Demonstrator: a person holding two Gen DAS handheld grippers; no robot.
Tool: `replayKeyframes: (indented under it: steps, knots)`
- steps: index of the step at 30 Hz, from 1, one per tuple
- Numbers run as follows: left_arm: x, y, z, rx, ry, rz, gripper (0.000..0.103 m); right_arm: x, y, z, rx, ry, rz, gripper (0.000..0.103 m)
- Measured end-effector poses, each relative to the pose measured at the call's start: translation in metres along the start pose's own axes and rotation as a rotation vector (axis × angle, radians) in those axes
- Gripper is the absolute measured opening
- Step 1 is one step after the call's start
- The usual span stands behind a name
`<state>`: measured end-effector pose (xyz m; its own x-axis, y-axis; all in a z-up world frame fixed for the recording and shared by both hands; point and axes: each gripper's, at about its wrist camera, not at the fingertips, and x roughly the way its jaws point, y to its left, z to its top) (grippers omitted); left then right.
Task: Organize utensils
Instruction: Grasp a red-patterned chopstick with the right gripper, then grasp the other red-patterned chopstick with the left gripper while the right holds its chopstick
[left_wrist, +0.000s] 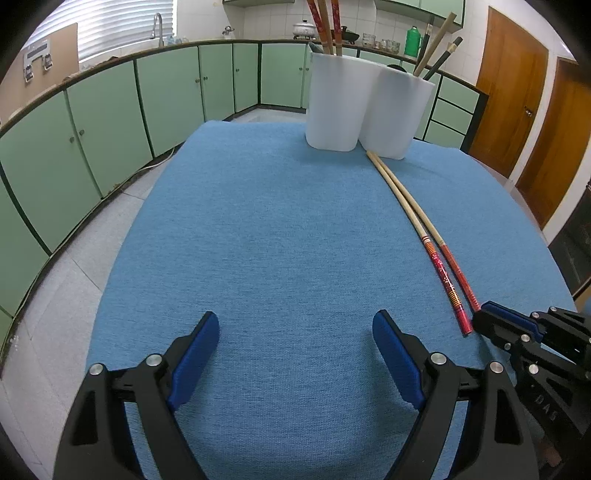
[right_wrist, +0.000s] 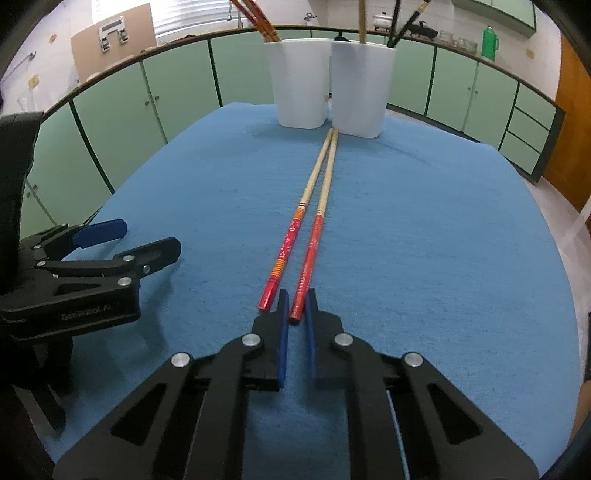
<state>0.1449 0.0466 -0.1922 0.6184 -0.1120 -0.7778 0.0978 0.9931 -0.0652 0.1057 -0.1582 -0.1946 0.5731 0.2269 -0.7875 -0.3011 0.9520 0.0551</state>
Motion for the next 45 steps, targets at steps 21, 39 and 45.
replayKeyframes:
  steps: [21, 39, 45]
  knots:
    - [0.003, -0.082, 0.001, 0.048, -0.008, -0.113, 0.07, -0.031, -0.097, -0.011, 0.212, -0.042, -0.112, 0.005]
    - [0.009, -0.115, -0.003, 0.101, -0.001, -0.024, 0.034, -0.033, -0.112, -0.017, 0.25, -0.06, -0.07, 0.005]
    - [0.009, -0.126, -0.004, 0.146, -0.007, -0.027, 0.009, -0.035, -0.115, -0.017, 0.261, -0.065, -0.07, 0.006]
